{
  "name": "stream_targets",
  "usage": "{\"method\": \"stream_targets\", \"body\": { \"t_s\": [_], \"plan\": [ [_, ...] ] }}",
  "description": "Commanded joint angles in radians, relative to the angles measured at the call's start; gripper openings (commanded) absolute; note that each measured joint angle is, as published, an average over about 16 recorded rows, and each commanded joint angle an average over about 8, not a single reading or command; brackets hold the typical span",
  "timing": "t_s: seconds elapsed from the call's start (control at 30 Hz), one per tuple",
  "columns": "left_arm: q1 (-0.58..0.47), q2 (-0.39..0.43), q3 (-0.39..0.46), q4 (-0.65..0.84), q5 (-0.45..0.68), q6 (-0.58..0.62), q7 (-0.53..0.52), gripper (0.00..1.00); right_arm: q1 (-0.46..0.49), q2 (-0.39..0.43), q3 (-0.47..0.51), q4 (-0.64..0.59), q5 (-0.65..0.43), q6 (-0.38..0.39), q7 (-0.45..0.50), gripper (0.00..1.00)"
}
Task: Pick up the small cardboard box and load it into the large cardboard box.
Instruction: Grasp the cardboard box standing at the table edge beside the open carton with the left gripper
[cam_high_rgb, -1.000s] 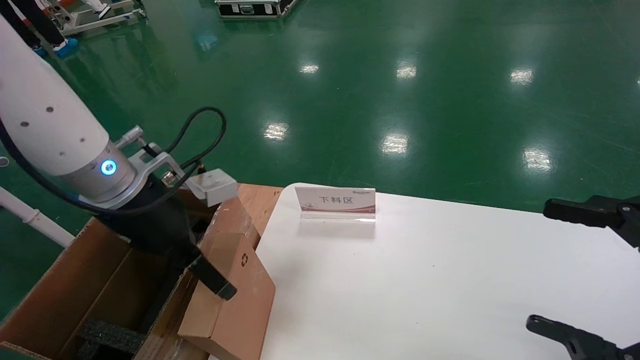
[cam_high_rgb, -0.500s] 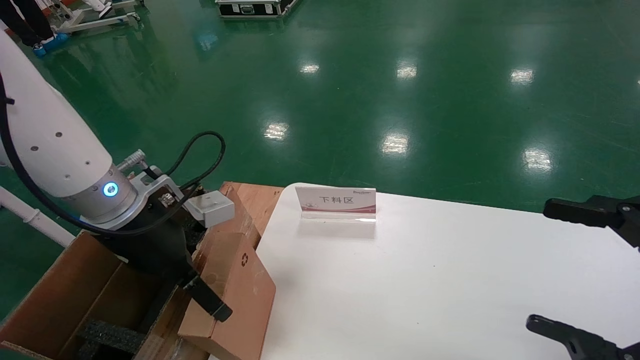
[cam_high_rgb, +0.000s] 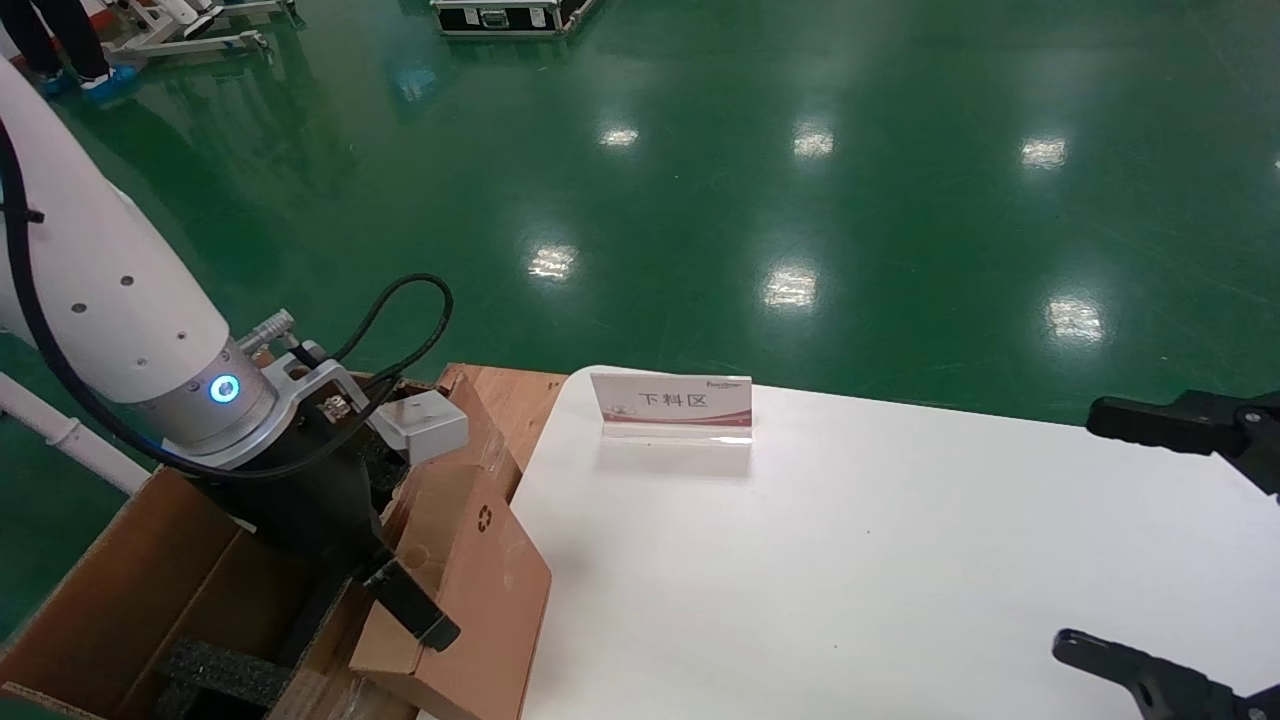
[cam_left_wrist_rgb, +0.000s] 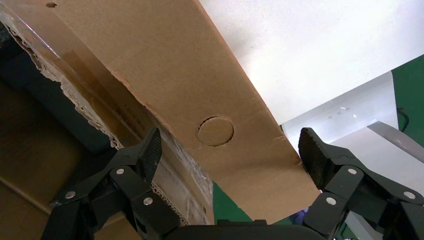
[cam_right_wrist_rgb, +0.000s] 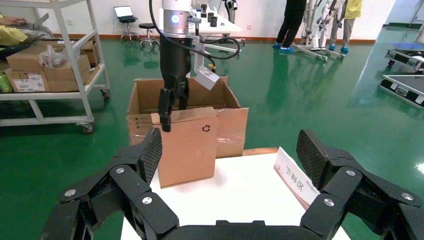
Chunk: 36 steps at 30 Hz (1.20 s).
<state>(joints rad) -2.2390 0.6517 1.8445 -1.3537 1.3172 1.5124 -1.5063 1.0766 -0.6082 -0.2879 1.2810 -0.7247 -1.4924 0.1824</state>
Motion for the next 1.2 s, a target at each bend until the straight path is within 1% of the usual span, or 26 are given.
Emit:
{"method": "stream_targets", "body": {
  "t_s": [0.03, 0.07, 0.1, 0.13, 1.2],
  "plan": [
    [0.0, 0.0, -0.001, 0.0, 0.0, 0.0, -0.001, 0.3, 0.0, 0.0, 0.0, 0.0, 0.0, 0.0, 0.0, 0.22],
    [0.0, -0.001, -0.001, 0.0, 0.0, 0.0, -0.001, 0.18, 0.0, 0.0, 0.0, 0.0, 0.0, 0.0, 0.0, 0.1],
    [0.0, -0.001, -0.001, 0.0, 0.0, 0.0, -0.001, 0.05, 0.0, 0.0, 0.0, 0.0, 0.0, 0.0, 0.0, 0.0],
    [-0.001, -0.001, -0.001, 0.0, 0.0, 0.0, -0.002, 0.0, 0.0, 0.0, 0.0, 0.0, 0.0, 0.0, 0.0, 0.0],
    [-0.003, -0.003, -0.005, 0.001, -0.002, 0.002, -0.004, 0.0, 0.0, 0.0, 0.0, 0.0, 0.0, 0.0, 0.0, 0.0]
  ]
}}
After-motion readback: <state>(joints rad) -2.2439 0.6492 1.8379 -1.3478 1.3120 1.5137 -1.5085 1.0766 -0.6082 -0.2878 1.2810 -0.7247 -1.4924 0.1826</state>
